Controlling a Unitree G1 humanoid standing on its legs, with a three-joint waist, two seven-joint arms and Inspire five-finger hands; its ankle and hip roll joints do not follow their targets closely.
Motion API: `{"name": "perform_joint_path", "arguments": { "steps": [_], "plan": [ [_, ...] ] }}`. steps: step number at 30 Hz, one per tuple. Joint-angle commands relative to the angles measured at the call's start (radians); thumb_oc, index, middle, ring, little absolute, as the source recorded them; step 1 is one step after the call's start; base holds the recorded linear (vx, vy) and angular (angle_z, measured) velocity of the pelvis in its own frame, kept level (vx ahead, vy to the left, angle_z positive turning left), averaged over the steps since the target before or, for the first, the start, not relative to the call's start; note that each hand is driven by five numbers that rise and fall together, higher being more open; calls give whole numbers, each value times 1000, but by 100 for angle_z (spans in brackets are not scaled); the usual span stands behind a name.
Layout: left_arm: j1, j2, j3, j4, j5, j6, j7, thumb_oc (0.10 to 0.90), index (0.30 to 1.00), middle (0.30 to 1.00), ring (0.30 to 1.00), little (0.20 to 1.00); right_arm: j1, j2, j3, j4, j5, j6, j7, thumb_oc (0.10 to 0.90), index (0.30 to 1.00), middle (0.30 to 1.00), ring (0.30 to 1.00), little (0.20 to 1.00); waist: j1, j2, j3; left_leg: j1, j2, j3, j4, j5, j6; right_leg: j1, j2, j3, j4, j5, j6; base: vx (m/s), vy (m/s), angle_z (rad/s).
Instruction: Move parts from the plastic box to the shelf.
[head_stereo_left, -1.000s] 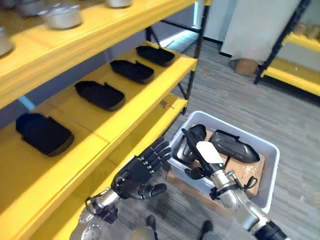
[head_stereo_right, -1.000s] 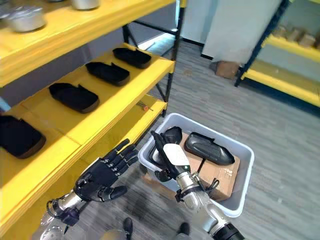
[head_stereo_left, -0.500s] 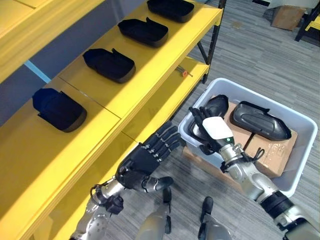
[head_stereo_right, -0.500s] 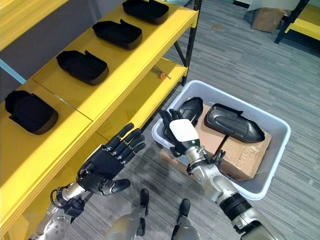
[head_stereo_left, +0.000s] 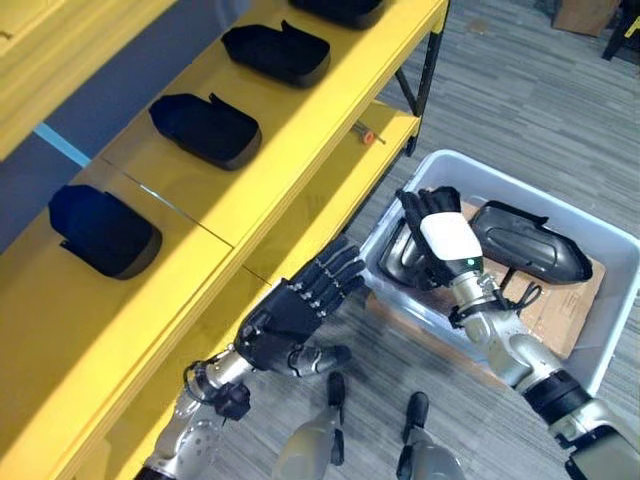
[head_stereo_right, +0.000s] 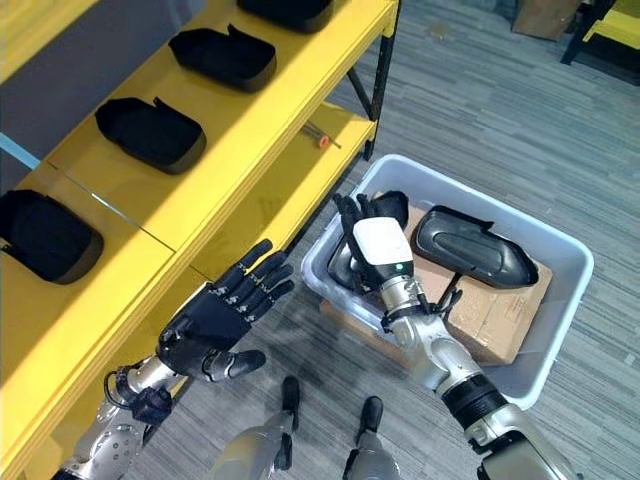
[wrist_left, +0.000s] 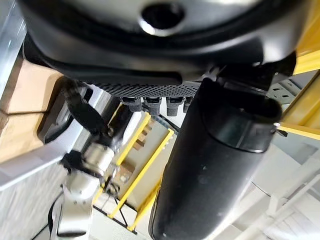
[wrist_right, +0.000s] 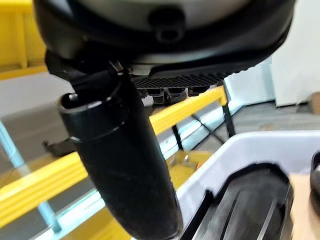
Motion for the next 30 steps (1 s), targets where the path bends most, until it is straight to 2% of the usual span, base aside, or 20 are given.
{"name": "perform_joint_path", "arguments": {
  "steps": [1, 3, 4, 6, 7, 9, 14, 17, 19, 20, 23, 30],
  "plan": [
    [-26, 17, 1, -95, 29, -44, -4, 900, 1000, 1000, 1000, 1000, -122, -28, -16, -31, -53, -42, -84, 900, 1000, 1000, 1000, 1000, 19, -23, -37, 24, 43, 37, 156, -176, -9, -44, -83, -63, 238, -113, 23, 77, 86, -5],
    [-13, 21, 0, -97, 72, -62, -2, 900, 1000, 1000, 1000, 1000, -128, -21, -9, -9, -60, -48, -82, 900, 1000, 1000, 1000, 1000, 27, -28, -22, 39, 46, 63, 163, -186, -9, -45, -89, -90, 246, -108, 28, 107, -4, -30],
    [-9, 26, -6, -95, 97, -83, 2, 900, 1000, 1000, 1000, 1000, -129, -26, -2, 2, -53, -46, -89, 900, 1000, 1000, 1000, 1000, 17, -39, -13, 46, 37, 60, 167, -200, -10, -45, -79, -67, 182, -70, 43, 101, -89, -50],
    [-14, 27, -15, -94, 140, -95, 29, 900, 1000, 1000, 1000, 1000, -131, -33, 8, 6, -37, -36, -92, 900, 1000, 1000, 1000, 1000, 0, -43, -14, 41, 28, 48, 168, -206, -7, -51, -67, -24, 140, -52, 46, 50, -91, -37],
    [-43, 42, -29, -89, 225, -149, 115, 900, 1000, 1000, 1000, 1000, -150, -34, 9, 17, -36, -35, -90, 900, 1000, 1000, 1000, 1000, -13, -39, -13, 31, 27, 41, 158, -202, -5, -65, -56, 13, 111, -35, 48, -16, -79, -12],
    [-71, 65, -30, -79, 267, -193, 184, 900, 1000, 1000, 1000, 1000, -180, -44, 9, 32, -32, -44, -86, 900, 1000, 1000, 1000, 1000, -14, -32, 1, 20, 30, 54, 140, -195, -12, -78, -50, 9, 88, -26, 49, -63, -69, 4],
    [-71, 77, 7, -100, 333, -257, 328, 900, 1000, 1000, 1000, 1000, -219, -85, 21, 37, -20, -48, -48, 900, 1000, 1000, 1000, 1000, -8, -13, 25, -7, 40, 56, 121, -180, -28, -96, -49, 2, 60, -24, 38, -30, -18, -6],
    [-63, 71, 41, -116, 355, -280, 382, 900, 1000, 1000, 1000, 1000, -234, -99, 22, 23, 1, -13, -18, 900, 1000, 1000, 1000, 1000, -3, -4, 46, -31, 46, 52, 120, -173, -38, -120, -48, -7, 79, -41, 27, -42, 23, 0],
    [-66, 64, 54, -129, 365, -278, 395, 900, 1000, 1000, 1000, 1000, -239, -99, 21, 26, -1, -7, -15, 900, 1000, 1000, 1000, 1000, 0, -1, 58, -45, 48, 49, 122, -171, -42, -134, -49, -12, 89, -47, 23, -50, -2, -1],
    [-74, 57, 54, -136, 347, -300, 370, 900, 1000, 1000, 1000, 1000, -241, -95, 22, 27, -15, 2, -29, 900, 1000, 1000, 1000, 1000, 1, 0, 70, -56, 48, 47, 122, -169, -42, -146, -49, -15, 94, -49, 22, -63, -13, 2],
    [-80, 40, 49, -159, 231, -279, 265, 900, 1000, 1000, 1000, 1000, -245, -90, 23, 40, -33, -5, -43, 900, 1000, 1000, 1000, 1000, 0, 3, 85, -72, 47, 47, 127, -167, -45, -165, -51, -14, 98, -48, 21, -41, 2, 1],
    [-128, 29, 0, -150, 238, -304, 320, 900, 1000, 1000, 1000, 1000, -310, -78, 62, 82, -83, 3, -91, 900, 1000, 1000, 1000, 1000, -7, 12, 122, -106, 44, 55, 122, -159, -47, -214, -51, -11, 107, -40, 21, -35, 9, -1]
  ]
}}
